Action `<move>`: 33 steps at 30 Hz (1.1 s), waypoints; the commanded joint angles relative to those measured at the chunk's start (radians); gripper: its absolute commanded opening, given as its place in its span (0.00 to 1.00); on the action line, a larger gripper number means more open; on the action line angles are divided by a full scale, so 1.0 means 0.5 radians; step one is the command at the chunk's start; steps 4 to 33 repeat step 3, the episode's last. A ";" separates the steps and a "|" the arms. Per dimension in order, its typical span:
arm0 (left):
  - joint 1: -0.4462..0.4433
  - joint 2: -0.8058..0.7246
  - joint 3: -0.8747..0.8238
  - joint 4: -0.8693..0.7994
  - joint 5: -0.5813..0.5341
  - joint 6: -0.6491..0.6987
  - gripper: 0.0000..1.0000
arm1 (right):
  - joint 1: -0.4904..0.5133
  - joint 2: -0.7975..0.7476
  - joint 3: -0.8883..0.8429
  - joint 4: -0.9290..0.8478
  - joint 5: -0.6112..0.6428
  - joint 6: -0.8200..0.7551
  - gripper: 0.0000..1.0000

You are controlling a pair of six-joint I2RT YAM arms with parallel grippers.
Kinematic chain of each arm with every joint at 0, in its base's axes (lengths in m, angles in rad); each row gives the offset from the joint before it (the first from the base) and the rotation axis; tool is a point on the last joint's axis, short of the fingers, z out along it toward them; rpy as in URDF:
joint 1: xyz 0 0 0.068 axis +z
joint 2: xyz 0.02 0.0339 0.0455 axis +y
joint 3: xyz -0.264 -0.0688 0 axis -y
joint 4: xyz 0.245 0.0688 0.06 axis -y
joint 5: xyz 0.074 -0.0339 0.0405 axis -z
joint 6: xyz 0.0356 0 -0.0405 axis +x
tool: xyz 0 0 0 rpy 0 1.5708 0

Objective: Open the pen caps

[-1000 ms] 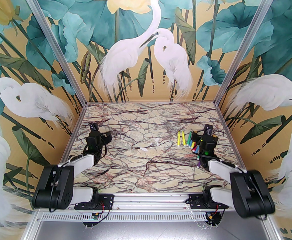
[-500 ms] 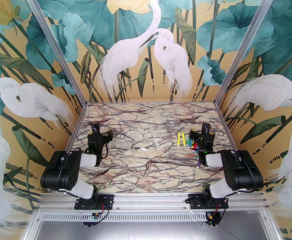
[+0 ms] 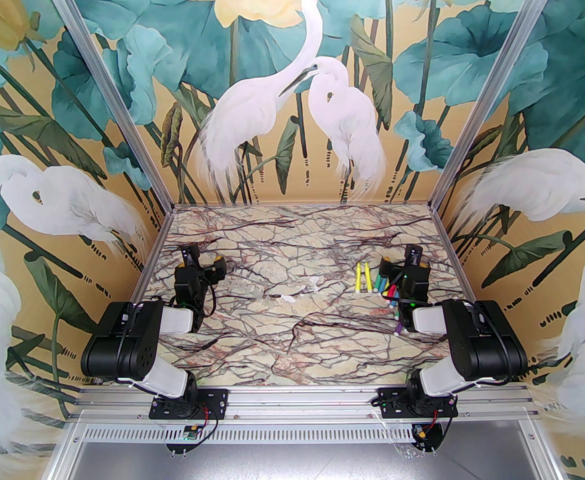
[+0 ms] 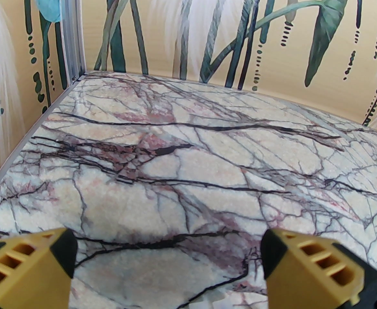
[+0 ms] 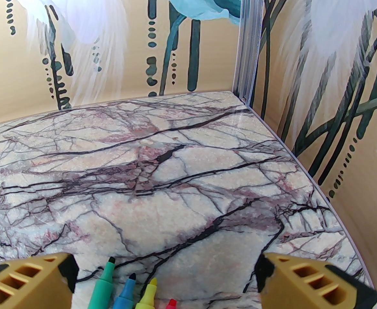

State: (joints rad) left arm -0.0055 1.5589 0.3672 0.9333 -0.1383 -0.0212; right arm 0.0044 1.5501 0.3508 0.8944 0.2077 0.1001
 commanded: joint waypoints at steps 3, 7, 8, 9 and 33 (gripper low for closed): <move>0.011 0.001 0.011 0.051 0.043 0.021 1.00 | -0.009 -0.005 0.041 0.034 -0.034 -0.010 0.99; 0.011 0.001 0.011 0.051 0.043 0.021 1.00 | -0.009 -0.005 0.041 0.034 -0.034 -0.010 0.99; 0.011 0.001 0.011 0.051 0.043 0.021 1.00 | -0.009 -0.005 0.041 0.034 -0.034 -0.010 0.99; 0.011 0.001 0.011 0.051 0.043 0.021 1.00 | -0.009 -0.005 0.041 0.034 -0.034 -0.010 0.99; 0.011 0.001 0.011 0.051 0.043 0.021 1.00 | -0.009 -0.005 0.041 0.034 -0.034 -0.010 0.99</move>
